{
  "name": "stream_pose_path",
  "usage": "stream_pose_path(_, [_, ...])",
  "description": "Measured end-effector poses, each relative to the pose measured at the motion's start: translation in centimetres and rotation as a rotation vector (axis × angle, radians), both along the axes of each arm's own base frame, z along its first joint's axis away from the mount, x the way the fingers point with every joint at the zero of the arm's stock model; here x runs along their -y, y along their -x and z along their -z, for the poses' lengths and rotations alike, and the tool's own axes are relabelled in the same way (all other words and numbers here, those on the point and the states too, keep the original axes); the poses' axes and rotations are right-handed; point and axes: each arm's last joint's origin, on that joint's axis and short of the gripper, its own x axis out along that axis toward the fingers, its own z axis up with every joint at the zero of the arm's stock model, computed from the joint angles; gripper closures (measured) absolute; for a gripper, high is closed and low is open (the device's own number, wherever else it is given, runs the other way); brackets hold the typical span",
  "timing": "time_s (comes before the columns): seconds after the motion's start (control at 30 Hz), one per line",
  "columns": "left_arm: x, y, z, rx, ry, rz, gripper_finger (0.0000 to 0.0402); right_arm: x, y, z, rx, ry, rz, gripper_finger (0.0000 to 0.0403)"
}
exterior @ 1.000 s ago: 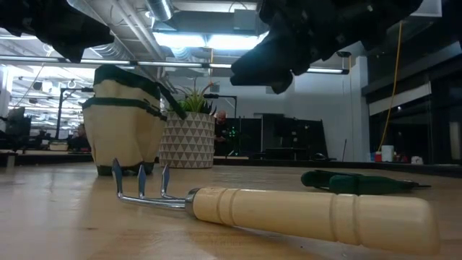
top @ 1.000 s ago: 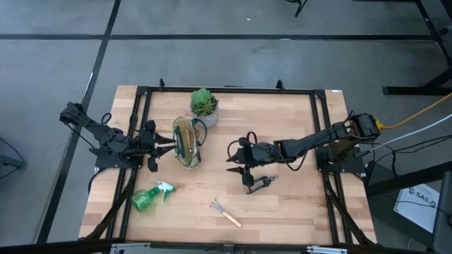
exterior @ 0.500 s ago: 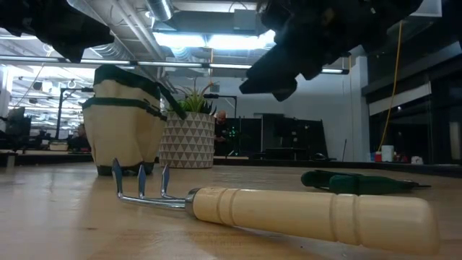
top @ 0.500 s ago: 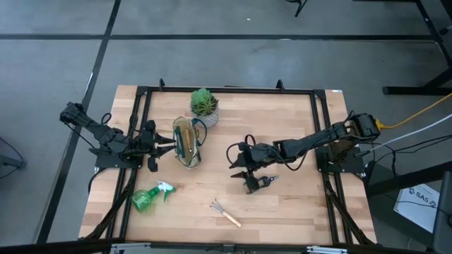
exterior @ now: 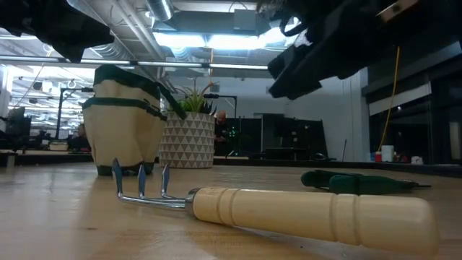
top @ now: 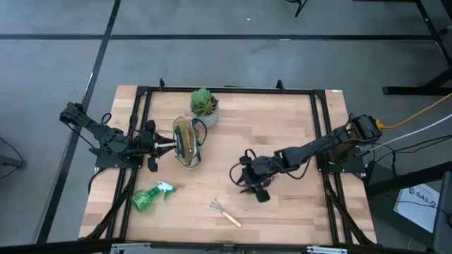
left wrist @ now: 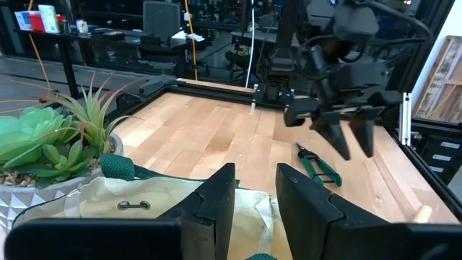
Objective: Pick & Place Garden tools in Gardening bag
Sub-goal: Put the shear scissors into the gardening bag
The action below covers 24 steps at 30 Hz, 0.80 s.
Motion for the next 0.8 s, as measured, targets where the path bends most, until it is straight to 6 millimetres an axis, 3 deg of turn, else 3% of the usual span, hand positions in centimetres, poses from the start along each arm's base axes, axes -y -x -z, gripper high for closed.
stream_pose_path(0.17, [0.0,0.0,0.0,0.0,0.0,0.0,0.0304,-1.6,0.8,0.3,-0.06,-0.031,-0.014,0.0224])
stream_pose_path(0.5, [0.0,0.0,0.0,0.0,0.0,0.0,0.0304,-3.3,3.1,1.7,-0.339,-0.074,0.061,0.0224])
stream_pose_path(0.8, [0.0,0.0,0.0,0.0,0.0,0.0,0.0304,-5.1,4.5,2.0,-0.407,-0.072,0.094,0.0224])
